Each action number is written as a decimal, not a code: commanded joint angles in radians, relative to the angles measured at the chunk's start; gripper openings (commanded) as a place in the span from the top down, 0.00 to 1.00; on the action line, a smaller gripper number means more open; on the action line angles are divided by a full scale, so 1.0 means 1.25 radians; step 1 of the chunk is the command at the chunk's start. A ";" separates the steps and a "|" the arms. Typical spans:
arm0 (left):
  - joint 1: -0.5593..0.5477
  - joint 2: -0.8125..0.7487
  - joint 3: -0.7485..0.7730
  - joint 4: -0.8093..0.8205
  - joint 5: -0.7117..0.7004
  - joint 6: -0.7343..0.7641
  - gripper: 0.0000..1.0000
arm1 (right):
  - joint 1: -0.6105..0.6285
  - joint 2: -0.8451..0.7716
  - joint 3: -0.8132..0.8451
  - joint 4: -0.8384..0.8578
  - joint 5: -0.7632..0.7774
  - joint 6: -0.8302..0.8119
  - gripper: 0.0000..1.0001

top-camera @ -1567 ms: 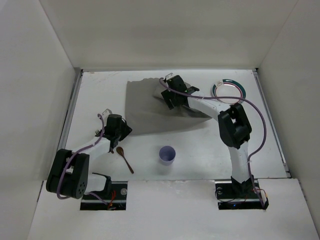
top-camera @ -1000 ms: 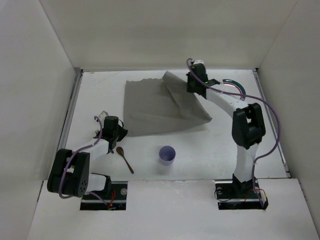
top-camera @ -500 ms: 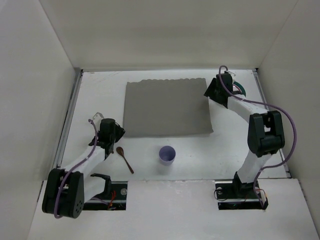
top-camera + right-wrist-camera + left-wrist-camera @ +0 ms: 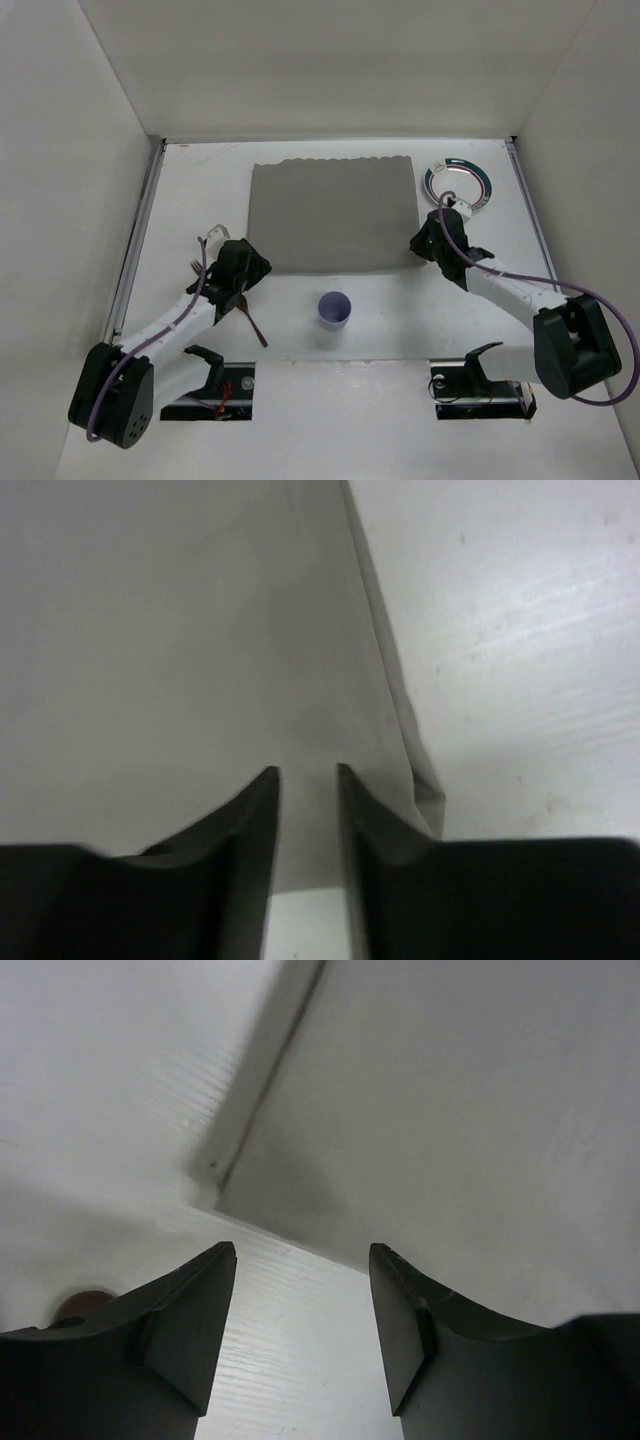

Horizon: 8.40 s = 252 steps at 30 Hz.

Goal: Set the dinner table for one person

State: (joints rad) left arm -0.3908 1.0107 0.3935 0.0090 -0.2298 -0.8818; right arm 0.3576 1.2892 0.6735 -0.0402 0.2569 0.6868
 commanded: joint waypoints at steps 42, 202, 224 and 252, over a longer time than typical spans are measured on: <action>-0.181 0.128 0.035 0.438 -0.052 0.142 0.46 | -0.427 0.267 0.156 0.238 -0.162 0.167 0.45; -0.090 0.185 -0.039 0.573 -0.042 0.114 0.57 | -0.087 0.736 1.092 -0.443 0.008 -0.292 0.90; -0.097 0.150 -0.006 0.430 -0.173 0.131 0.47 | -0.063 0.515 0.946 -0.308 -0.014 -0.275 0.49; -0.136 -0.050 0.088 -0.066 -0.224 0.145 0.67 | 0.086 0.070 0.334 0.052 0.037 -0.175 0.90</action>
State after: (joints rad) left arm -0.5610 1.0084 0.4477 0.1745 -0.4923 -0.6926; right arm 0.4297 1.4948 1.1999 -0.1791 0.2825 0.4175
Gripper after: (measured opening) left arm 0.347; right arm 0.100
